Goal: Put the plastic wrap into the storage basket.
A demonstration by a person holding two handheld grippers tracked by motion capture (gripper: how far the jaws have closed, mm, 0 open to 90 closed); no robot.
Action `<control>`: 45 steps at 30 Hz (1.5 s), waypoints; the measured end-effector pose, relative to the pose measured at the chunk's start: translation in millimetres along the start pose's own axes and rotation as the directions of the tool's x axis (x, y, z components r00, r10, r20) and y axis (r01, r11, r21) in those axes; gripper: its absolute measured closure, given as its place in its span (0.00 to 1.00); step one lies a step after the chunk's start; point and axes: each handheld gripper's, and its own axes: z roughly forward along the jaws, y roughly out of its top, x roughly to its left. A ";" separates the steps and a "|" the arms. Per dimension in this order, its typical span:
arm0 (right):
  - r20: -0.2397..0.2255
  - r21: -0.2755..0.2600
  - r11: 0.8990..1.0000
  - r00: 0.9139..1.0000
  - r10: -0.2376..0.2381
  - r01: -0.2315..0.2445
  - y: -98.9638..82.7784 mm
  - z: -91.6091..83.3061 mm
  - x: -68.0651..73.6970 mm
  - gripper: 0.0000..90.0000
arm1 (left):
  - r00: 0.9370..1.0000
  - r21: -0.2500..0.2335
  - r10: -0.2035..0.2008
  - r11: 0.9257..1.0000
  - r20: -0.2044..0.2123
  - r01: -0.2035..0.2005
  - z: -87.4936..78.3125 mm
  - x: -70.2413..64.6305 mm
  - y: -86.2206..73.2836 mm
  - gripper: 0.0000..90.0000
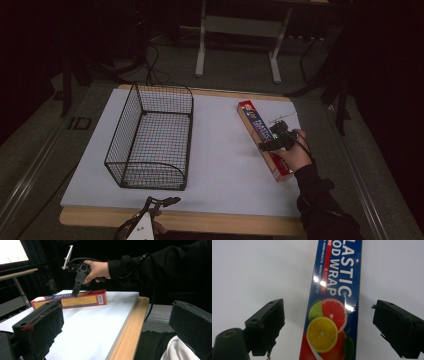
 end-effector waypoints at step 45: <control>0.060 0.367 0.921 0.991 0.118 -0.131 51.6 53.9 -4.6 0.44 | 1.000 0.025 0.025 0.999 -0.018 -0.025 -0.9 -2.2 -0.4 0.00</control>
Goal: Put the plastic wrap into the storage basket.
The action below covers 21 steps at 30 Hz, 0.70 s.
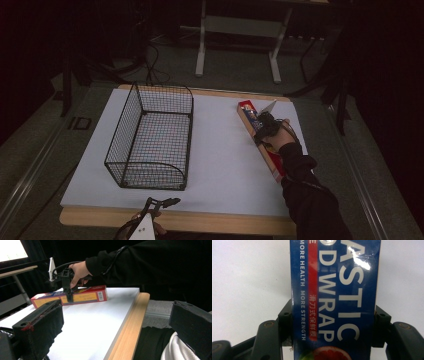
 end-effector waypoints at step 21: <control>-0.028 -0.136 0.991 1.000 0.012 -0.016 6.6 -54.9 12.3 0.44 | 1.000 0.003 -0.014 1.000 0.007 0.014 1.3 0.6 -0.2 0.00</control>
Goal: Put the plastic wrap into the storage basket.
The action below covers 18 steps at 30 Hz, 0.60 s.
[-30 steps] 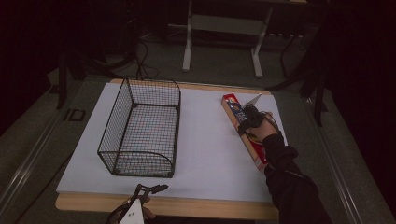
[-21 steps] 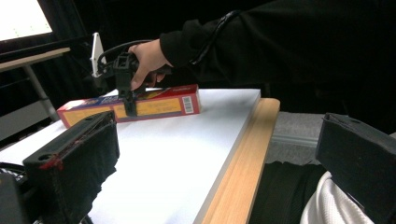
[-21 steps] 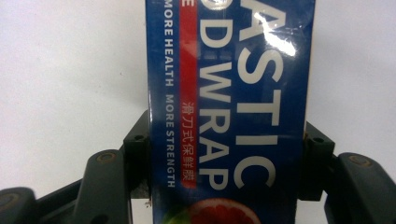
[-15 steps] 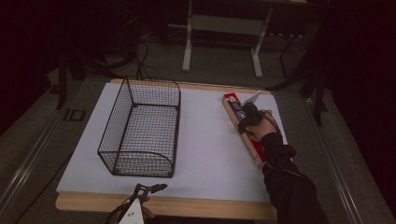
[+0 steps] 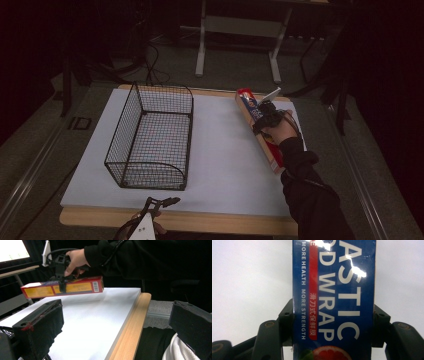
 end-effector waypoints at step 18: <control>-0.019 -0.106 0.993 0.998 -0.055 0.052 24.7 -60.5 47.7 0.44 | 1.000 0.001 -0.007 1.000 -0.003 0.007 -0.7 -0.5 0.5 0.00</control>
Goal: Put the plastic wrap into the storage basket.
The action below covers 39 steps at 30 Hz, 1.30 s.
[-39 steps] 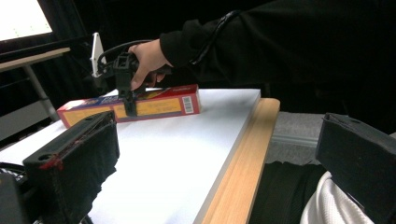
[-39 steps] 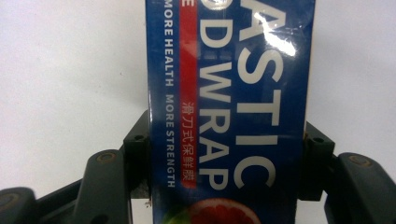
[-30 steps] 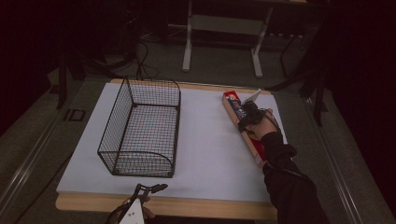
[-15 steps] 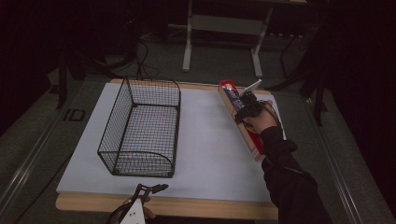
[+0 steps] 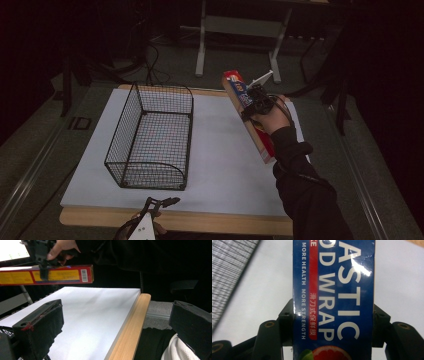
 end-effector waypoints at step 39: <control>-0.156 -0.166 0.978 0.976 -0.154 0.127 57.8 -36.0 157.1 0.44 | 1.000 -0.007 -0.005 1.000 0.007 0.005 -3.3 -2.4 -0.3 0.00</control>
